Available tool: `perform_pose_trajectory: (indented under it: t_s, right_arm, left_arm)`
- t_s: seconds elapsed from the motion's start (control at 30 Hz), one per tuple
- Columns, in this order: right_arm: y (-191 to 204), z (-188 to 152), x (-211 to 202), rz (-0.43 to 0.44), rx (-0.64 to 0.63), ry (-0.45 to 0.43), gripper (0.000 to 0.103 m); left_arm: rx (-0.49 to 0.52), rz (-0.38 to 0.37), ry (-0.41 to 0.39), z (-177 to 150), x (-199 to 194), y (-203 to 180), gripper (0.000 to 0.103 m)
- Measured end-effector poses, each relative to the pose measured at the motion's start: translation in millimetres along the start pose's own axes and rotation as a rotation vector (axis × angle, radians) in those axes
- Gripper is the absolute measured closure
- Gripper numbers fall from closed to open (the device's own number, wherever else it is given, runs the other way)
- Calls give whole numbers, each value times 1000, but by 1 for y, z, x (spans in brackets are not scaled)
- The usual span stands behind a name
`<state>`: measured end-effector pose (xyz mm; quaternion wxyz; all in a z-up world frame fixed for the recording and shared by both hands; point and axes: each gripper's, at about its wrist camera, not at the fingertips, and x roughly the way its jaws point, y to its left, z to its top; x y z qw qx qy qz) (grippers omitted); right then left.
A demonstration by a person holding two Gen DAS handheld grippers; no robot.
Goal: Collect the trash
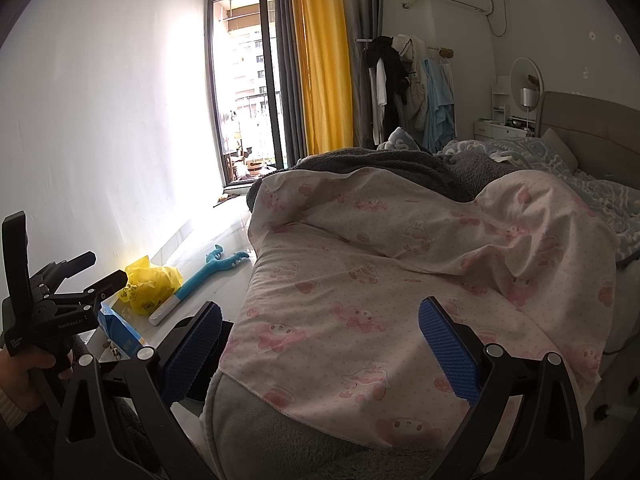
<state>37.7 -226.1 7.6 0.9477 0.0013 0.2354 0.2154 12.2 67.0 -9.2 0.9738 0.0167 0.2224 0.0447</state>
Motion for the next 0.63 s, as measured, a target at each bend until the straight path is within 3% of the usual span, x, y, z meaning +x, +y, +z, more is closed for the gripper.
perform_pose_trajectory:
  t_s: [0.63]
  right_arm:
    - [0, 0, 0, 0, -1, 1, 3]
  left_arm:
    - [-2, 0, -1, 3, 0, -1, 3]
